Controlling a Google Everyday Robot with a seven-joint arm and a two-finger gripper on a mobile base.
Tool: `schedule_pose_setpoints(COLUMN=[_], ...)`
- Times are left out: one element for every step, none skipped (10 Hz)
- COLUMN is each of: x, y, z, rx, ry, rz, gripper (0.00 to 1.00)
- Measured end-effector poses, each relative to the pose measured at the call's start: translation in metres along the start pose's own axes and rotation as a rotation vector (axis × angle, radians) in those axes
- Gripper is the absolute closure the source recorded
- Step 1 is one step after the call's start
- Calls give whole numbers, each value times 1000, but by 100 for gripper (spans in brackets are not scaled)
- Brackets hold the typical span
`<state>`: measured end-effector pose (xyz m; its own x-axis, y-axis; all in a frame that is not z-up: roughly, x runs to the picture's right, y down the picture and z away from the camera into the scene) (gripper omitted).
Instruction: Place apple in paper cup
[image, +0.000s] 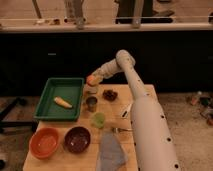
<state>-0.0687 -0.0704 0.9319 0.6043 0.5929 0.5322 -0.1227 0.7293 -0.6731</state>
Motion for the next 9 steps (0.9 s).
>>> schedule_pose_setpoints(x=[0, 0, 0, 0, 0, 0, 0, 0, 0], y=[0, 0, 0, 0, 0, 0, 0, 0, 0], z=[0, 0, 0, 0, 0, 0, 0, 0, 0], rx=[0, 0, 0, 0, 0, 0, 0, 0, 0], ry=[0, 0, 0, 0, 0, 0, 0, 0, 0], rz=[0, 0, 0, 0, 0, 0, 0, 0, 0], gripper=[46, 34, 24, 20, 20, 20, 20, 20, 20])
